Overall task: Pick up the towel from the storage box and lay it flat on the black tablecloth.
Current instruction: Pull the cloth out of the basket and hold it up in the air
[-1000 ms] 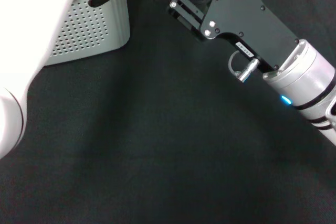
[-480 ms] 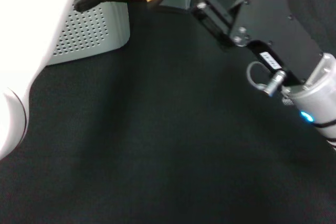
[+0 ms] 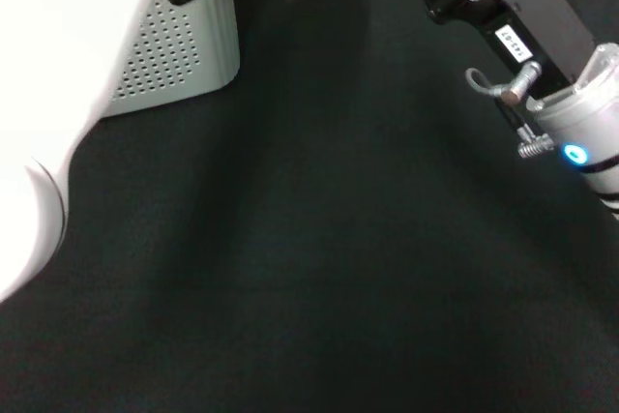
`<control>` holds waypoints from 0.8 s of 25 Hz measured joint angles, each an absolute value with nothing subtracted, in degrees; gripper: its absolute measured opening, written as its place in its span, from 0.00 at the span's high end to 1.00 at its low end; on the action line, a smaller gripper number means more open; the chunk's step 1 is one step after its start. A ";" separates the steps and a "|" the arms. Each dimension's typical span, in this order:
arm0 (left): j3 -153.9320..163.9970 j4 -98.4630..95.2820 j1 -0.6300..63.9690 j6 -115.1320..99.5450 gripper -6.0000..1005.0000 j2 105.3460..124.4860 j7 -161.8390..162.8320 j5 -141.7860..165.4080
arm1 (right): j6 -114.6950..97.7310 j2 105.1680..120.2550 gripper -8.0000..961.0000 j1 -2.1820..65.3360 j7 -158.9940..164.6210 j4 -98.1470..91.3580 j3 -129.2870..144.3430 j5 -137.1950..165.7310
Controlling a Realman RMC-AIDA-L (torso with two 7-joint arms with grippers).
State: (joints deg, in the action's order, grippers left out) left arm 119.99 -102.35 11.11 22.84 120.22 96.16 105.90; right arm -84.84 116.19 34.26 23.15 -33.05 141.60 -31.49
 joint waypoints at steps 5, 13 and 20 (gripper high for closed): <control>120.45 -101.47 12.01 23.54 0.98 120.31 96.22 105.87 | -81.57 116.26 0.35 36.38 27.63 -31.95 141.58 -31.88; 120.53 -101.50 12.04 24.15 0.98 120.21 96.24 105.92 | -77.63 116.28 0.36 35.48 30.66 -30.74 142.13 -31.53; 120.59 -101.58 12.03 24.35 0.98 120.14 96.24 105.99 | -76.43 116.28 0.39 35.44 31.85 -29.69 142.21 -30.64</control>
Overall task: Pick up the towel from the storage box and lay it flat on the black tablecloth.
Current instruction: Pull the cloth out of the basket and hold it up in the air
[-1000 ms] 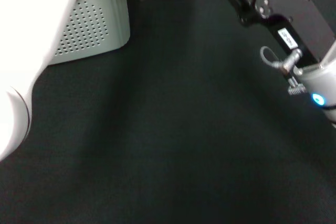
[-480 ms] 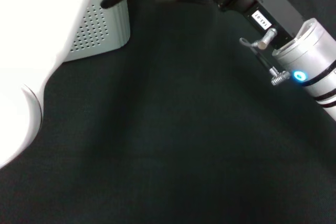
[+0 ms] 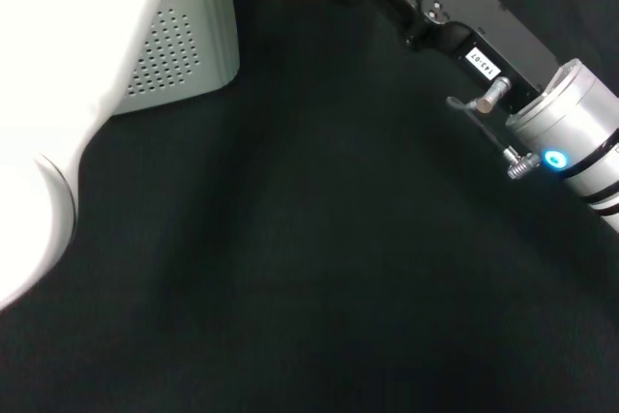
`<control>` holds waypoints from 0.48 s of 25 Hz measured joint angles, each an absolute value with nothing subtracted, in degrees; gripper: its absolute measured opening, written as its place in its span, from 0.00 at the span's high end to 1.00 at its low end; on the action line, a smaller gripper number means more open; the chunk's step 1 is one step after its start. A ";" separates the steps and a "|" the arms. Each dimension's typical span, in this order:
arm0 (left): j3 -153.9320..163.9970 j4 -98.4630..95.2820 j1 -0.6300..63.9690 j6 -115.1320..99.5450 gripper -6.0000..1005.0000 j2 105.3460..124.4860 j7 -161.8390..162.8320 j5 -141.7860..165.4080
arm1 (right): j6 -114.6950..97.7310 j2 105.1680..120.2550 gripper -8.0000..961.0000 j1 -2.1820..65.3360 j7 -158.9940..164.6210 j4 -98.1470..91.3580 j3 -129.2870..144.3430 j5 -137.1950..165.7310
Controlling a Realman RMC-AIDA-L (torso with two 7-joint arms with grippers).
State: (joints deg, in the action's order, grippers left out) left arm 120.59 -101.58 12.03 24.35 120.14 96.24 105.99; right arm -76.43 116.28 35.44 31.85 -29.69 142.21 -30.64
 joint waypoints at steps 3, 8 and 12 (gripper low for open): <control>120.59 -101.59 12.05 24.35 0.98 120.14 96.24 106.00 | -76.28 116.28 0.41 35.68 32.45 -29.68 142.26 -30.06; 120.59 -101.59 12.04 24.35 0.98 120.14 96.24 106.00 | -75.91 116.28 0.44 35.86 33.40 -29.68 142.35 -28.62; 120.59 -101.61 12.04 24.35 0.98 120.14 96.24 106.00 | -75.75 116.28 0.47 35.91 34.24 -29.69 142.50 -27.12</control>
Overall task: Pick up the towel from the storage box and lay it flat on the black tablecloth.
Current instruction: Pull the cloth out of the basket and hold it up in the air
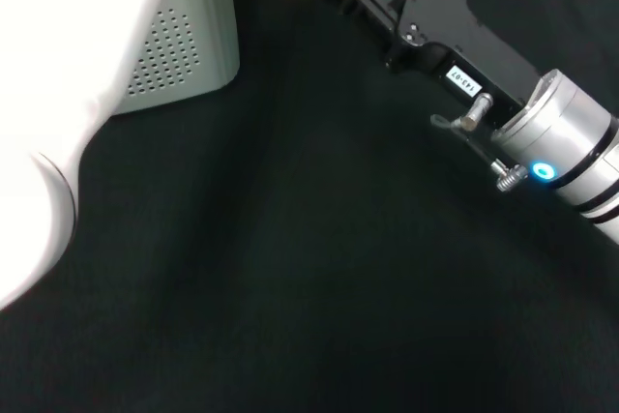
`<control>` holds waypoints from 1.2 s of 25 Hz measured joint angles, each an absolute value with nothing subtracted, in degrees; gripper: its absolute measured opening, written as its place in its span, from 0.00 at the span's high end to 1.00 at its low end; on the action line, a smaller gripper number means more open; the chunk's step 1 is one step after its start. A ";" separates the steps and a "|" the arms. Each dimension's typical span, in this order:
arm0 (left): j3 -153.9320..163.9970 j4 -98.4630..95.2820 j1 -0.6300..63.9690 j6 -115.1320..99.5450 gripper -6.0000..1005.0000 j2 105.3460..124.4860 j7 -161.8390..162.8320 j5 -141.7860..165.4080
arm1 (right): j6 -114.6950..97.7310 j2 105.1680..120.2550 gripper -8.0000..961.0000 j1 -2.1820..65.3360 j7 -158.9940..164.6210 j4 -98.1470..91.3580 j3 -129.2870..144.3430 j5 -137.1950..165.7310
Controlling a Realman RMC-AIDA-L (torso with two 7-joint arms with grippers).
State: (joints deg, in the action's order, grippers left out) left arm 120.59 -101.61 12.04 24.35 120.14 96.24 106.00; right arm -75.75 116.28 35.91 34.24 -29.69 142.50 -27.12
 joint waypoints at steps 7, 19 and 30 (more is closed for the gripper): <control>120.59 -101.60 12.04 24.39 0.98 120.14 96.24 106.00 | -75.67 116.28 0.61 35.70 34.28 -29.73 142.86 -26.89; 120.59 -101.60 11.95 24.52 0.98 120.15 96.20 106.01 | -76.68 116.28 0.80 35.11 34.08 -29.75 142.90 -26.91; 120.58 -101.53 11.95 24.53 0.98 120.14 95.95 106.08 | -78.93 116.28 0.87 34.18 33.85 -29.70 142.35 -26.90</control>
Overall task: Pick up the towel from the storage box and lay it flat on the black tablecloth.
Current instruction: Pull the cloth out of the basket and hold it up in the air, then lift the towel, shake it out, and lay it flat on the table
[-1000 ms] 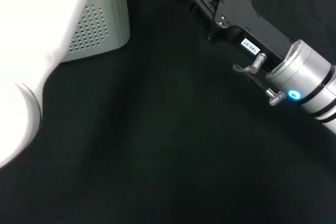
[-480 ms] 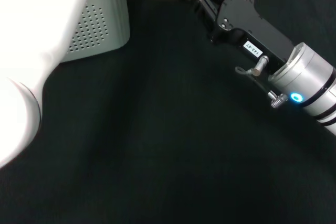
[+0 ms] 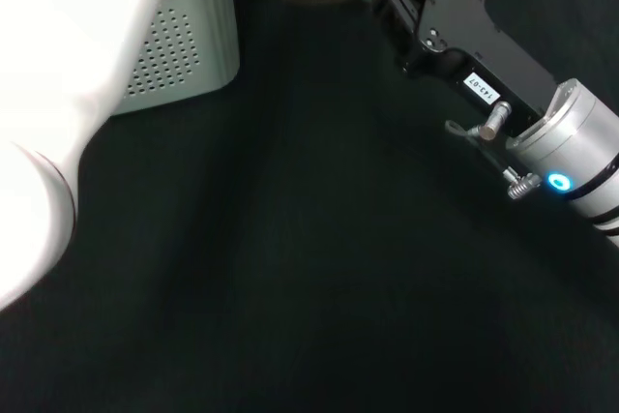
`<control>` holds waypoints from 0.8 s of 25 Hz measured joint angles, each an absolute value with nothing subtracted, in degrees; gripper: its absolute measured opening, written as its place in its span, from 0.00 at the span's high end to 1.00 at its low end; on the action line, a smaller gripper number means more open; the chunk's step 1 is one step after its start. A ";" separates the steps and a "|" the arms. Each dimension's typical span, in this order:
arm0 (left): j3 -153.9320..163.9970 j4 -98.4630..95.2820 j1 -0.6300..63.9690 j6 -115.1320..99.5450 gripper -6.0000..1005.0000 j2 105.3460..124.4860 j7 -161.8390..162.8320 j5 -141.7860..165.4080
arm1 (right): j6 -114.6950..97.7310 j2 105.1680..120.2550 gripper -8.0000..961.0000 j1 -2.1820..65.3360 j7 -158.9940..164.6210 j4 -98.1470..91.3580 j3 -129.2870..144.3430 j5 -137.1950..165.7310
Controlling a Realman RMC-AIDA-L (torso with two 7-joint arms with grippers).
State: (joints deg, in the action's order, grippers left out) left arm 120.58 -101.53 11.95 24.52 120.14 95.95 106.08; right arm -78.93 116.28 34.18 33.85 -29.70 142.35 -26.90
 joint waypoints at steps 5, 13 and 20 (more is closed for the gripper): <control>120.58 -101.45 11.80 24.51 0.98 120.10 95.90 106.18 | -79.35 116.28 0.91 33.78 33.39 -29.42 142.49 -26.88; 120.41 -101.42 8.79 21.87 0.98 119.99 95.70 109.11 | -83.91 116.00 0.96 31.33 33.62 -27.26 142.49 -26.78; 114.16 -102.52 2.95 6.68 0.98 119.97 96.21 107.88 | -88.22 115.63 0.98 27.34 34.66 -22.52 142.19 -23.89</control>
State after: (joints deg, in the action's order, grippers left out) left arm 114.16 -102.52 2.95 6.68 119.97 96.21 107.88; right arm -88.22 115.63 27.34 34.66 -22.52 142.19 -23.89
